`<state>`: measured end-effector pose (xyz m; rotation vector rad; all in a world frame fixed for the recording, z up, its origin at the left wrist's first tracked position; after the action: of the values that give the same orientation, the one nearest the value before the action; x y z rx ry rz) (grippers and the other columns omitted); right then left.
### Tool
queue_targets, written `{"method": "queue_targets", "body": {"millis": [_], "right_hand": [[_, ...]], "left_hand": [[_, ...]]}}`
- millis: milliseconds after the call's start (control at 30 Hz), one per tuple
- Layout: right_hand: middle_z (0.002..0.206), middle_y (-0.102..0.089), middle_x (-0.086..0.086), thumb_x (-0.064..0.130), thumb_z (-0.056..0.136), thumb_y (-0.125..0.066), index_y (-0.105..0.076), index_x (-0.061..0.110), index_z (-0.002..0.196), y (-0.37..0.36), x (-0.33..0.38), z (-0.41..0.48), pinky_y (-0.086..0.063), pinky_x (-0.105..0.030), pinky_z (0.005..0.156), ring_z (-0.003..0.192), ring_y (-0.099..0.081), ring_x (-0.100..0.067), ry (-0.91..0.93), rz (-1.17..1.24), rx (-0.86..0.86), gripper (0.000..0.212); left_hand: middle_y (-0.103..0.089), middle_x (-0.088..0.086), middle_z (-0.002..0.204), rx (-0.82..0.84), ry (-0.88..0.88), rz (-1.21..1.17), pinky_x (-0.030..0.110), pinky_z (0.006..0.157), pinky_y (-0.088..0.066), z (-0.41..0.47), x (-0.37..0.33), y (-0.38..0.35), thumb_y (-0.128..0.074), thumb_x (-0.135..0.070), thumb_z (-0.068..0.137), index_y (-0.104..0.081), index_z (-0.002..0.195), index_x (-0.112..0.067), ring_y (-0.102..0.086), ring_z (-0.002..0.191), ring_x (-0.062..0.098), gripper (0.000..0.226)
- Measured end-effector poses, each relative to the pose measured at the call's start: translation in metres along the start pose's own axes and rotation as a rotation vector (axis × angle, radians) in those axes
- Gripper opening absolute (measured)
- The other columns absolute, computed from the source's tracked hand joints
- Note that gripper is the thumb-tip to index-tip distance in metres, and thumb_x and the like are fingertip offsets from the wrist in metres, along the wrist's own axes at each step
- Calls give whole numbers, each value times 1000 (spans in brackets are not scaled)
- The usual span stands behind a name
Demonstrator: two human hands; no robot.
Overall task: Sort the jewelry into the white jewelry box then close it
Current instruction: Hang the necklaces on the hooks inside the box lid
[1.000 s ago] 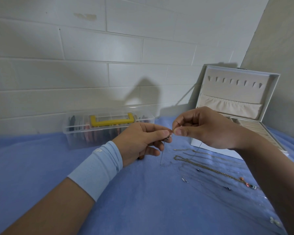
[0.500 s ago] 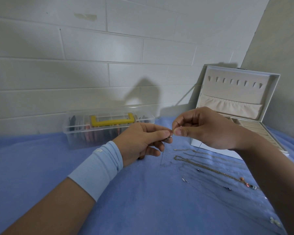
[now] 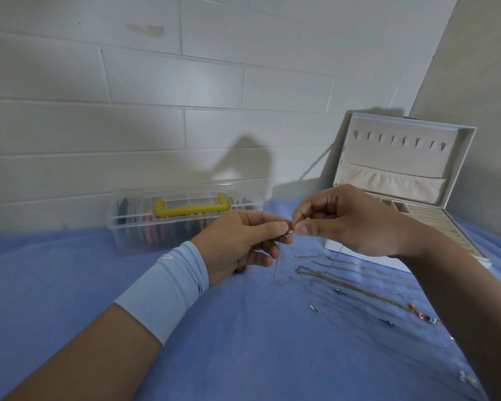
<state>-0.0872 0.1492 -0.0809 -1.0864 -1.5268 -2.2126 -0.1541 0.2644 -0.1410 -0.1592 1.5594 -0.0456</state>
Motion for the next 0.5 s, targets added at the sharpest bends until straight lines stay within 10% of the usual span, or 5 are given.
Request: {"method": "queue_targets", "body": {"millis": [500], "right_hand": [[44, -36, 13, 21, 88, -76, -78, 22, 83, 5, -1, -3, -27, -15, 47, 45, -29, -6, -115, -75, -54, 6]], "left_hand": [[-71, 4, 79, -8, -51, -34, 20, 49, -50, 0, -5, -1, -62, -10, 92, -70, 95, -9, -59, 57, 11, 9]]}}
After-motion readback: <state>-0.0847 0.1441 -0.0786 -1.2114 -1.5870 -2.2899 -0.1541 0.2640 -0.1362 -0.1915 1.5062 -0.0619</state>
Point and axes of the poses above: each hand's wrist, its own z-axis towards the middle knuckle, its own y-axis out of the back of the hand, x = y × z, the point moved 8 cm from there along z, towards the middle knuckle
